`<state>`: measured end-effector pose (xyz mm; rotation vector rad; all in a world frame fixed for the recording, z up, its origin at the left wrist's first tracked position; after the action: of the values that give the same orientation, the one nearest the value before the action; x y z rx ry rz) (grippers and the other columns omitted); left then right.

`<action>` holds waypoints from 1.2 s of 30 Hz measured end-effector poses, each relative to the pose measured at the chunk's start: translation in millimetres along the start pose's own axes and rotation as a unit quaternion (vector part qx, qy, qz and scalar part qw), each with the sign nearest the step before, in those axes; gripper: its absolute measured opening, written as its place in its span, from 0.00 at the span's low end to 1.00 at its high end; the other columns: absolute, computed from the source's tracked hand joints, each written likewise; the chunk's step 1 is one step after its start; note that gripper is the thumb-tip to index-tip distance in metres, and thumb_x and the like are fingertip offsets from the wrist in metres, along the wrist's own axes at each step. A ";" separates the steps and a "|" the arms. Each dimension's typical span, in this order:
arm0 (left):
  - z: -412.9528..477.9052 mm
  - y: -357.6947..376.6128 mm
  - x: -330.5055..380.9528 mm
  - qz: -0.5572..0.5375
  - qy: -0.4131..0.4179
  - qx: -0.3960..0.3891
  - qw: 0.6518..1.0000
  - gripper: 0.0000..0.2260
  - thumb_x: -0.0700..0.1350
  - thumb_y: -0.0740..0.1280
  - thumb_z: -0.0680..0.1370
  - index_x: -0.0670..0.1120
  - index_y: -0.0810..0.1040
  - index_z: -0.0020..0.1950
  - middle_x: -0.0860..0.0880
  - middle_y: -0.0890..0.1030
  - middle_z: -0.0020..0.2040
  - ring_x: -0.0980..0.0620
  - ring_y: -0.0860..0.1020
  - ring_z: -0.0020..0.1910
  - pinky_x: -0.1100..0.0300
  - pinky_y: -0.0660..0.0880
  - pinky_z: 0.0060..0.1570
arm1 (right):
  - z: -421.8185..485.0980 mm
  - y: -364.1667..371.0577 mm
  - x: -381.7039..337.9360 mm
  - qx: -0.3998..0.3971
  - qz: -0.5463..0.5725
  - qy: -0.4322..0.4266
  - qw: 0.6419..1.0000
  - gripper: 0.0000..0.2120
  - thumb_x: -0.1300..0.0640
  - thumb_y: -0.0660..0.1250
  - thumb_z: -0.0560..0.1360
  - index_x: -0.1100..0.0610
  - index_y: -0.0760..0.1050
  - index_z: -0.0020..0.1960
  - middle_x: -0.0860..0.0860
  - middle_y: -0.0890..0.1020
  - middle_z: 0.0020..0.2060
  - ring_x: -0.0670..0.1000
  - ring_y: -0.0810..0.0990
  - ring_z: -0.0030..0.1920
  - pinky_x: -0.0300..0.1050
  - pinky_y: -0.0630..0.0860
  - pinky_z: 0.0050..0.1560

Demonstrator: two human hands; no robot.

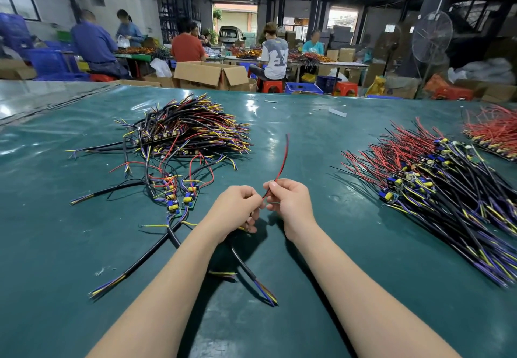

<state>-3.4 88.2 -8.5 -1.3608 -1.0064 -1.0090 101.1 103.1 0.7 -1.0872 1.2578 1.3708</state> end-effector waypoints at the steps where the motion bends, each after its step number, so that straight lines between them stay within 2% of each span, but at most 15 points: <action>1: 0.1 0.5 1.5 -0.008 0.003 -0.004 1.000 0.11 0.36 0.58 0.76 0.43 0.73 0.34 0.49 0.71 0.25 0.56 0.66 0.19 0.62 0.76 0.26 | 0.1 -0.2 -2.8 0.016 0.001 -0.019 1.000 0.15 0.69 0.56 0.78 0.59 0.72 0.34 0.53 0.70 0.28 0.44 0.70 0.26 0.31 0.68 0.25; 3: 0.7 0.3 5.2 -0.024 0.013 -0.014 1.000 0.11 0.36 0.58 0.76 0.44 0.72 0.34 0.50 0.72 0.24 0.56 0.66 0.20 0.63 0.77 0.27 | -0.2 1.6 -5.0 0.038 0.035 -0.033 0.998 0.16 0.69 0.55 0.78 0.59 0.72 0.34 0.53 0.70 0.27 0.41 0.69 0.22 0.31 0.68 0.25; 5: 1.1 -1.3 6.4 -0.023 0.024 -0.021 0.999 0.12 0.35 0.59 0.76 0.44 0.72 0.34 0.50 0.72 0.24 0.55 0.67 0.21 0.62 0.76 0.29 | 0.2 3.5 0.4 0.054 0.094 -0.002 0.994 0.16 0.69 0.54 0.78 0.60 0.72 0.35 0.53 0.70 0.28 0.41 0.67 0.20 0.33 0.67 0.24; 8: 0.3 -0.7 5.2 0.031 0.034 -0.023 0.999 0.11 0.35 0.60 0.75 0.44 0.74 0.33 0.50 0.74 0.25 0.53 0.69 0.23 0.65 0.72 0.31 | 3.4 -9.0 9.0 0.108 0.177 0.055 0.977 0.17 0.69 0.52 0.79 0.60 0.71 0.35 0.54 0.70 0.28 0.41 0.66 0.17 0.32 0.64 0.21; 10: -0.5 2.0 6.3 0.058 0.038 -0.030 0.997 0.10 0.36 0.61 0.74 0.45 0.74 0.33 0.51 0.74 0.24 0.54 0.71 0.23 0.68 0.70 0.28 | 5.5 -18.7 9.5 0.131 0.191 0.060 0.971 0.16 0.68 0.52 0.79 0.60 0.70 0.35 0.54 0.70 0.29 0.40 0.66 0.17 0.30 0.64 0.20; 13: -0.8 4.7 5.7 0.048 0.025 -0.052 0.997 0.11 0.35 0.60 0.74 0.44 0.74 0.33 0.51 0.73 0.23 0.55 0.69 0.21 0.68 0.69 0.26 | 7.0 -24.4 3.3 0.131 0.153 0.027 0.979 0.16 0.69 0.54 0.78 0.59 0.72 0.35 0.52 0.71 0.29 0.40 0.68 0.19 0.30 0.66 0.22; 16: -2.1 2.0 4.6 0.037 0.017 -0.058 0.997 0.11 0.35 0.59 0.74 0.43 0.73 0.32 0.50 0.73 0.24 0.54 0.68 0.22 0.66 0.69 0.29 | 4.3 -26.8 -14.2 0.130 0.031 -0.062 0.989 0.14 0.69 0.57 0.77 0.58 0.74 0.37 0.51 0.73 0.31 0.44 0.70 0.29 0.30 0.69 0.24; 18: -2.5 -0.4 4.1 0.033 0.017 -0.045 0.998 0.10 0.35 0.59 0.74 0.43 0.73 0.33 0.49 0.73 0.24 0.53 0.69 0.23 0.66 0.69 0.28 | 2.4 -27.1 -20.5 0.125 0.015 -0.096 0.987 0.13 0.69 0.58 0.77 0.58 0.75 0.38 0.50 0.73 0.32 0.45 0.71 0.32 0.30 0.70 0.25; 20: -2.6 -0.1 3.3 0.026 0.015 -0.037 0.999 0.10 0.35 0.60 0.74 0.42 0.73 0.33 0.49 0.74 0.24 0.52 0.70 0.23 0.68 0.69 0.26 | 2.3 -28.4 -15.2 0.121 0.070 -0.066 0.988 0.15 0.69 0.57 0.77 0.58 0.74 0.36 0.51 0.73 0.32 0.46 0.71 0.31 0.31 0.71 0.25; 24: -1.8 1.1 1.7 0.015 0.009 -0.034 0.999 0.11 0.35 0.61 0.73 0.43 0.74 0.31 0.50 0.76 0.24 0.54 0.70 0.22 0.68 0.69 0.26 | 3.9 -24.2 4.1 0.098 0.204 0.057 0.972 0.14 0.67 0.58 0.78 0.56 0.74 0.37 0.49 0.73 0.31 0.44 0.72 0.29 0.31 0.69 0.24; 27: -1.8 -0.1 0.3 -0.002 0.008 -0.036 0.999 0.12 0.35 0.62 0.74 0.43 0.75 0.31 0.50 0.75 0.23 0.54 0.71 0.21 0.69 0.69 0.25 | 3.2 -18.4 15.6 0.073 0.310 0.137 0.938 0.13 0.63 0.57 0.79 0.56 0.74 0.38 0.47 0.76 0.24 0.45 0.72 0.30 0.30 0.69 0.22; 30: -2.5 0.2 1.3 -0.025 0.016 -0.048 0.998 0.13 0.39 0.62 0.77 0.43 0.77 0.33 0.51 0.74 0.23 0.55 0.71 0.21 0.68 0.70 0.26 | 3.0 -15.7 21.2 0.059 0.369 0.174 0.911 0.13 0.62 0.57 0.79 0.57 0.74 0.38 0.48 0.76 0.20 0.45 0.74 0.21 0.31 0.70 0.21; 32: -2.6 0.6 1.0 -0.058 0.001 -0.060 0.997 0.13 0.39 0.60 0.78 0.43 0.79 0.36 0.51 0.75 0.24 0.55 0.71 0.21 0.69 0.71 0.26 | 5.3 -19.5 19.2 0.058 0.352 0.163 0.920 0.13 0.61 0.58 0.79 0.59 0.74 0.37 0.48 0.76 0.20 0.44 0.74 0.20 0.31 0.70 0.21; 36: -3.5 -0.3 2.2 -0.061 -0.001 -0.090 0.994 0.15 0.34 0.54 0.78 0.43 0.78 0.43 0.52 0.79 0.26 0.56 0.75 0.22 0.68 0.75 0.28 | 12.7 -36.3 5.7 0.087 0.226 0.067 0.968 0.12 0.65 0.59 0.78 0.59 0.74 0.37 0.46 0.76 0.19 0.41 0.74 0.21 0.32 0.72 0.23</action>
<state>-3.2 84.8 -6.2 -1.4613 -1.0298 -1.2141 135.9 117.0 -9.6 -0.8079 1.7700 1.4991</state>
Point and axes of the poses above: each hand's wrist, its own z-axis towards the middle knuckle, its own y-axis out of the palm, x = y × z, the point moved 8 cm from there along z, towards the middle knuckle
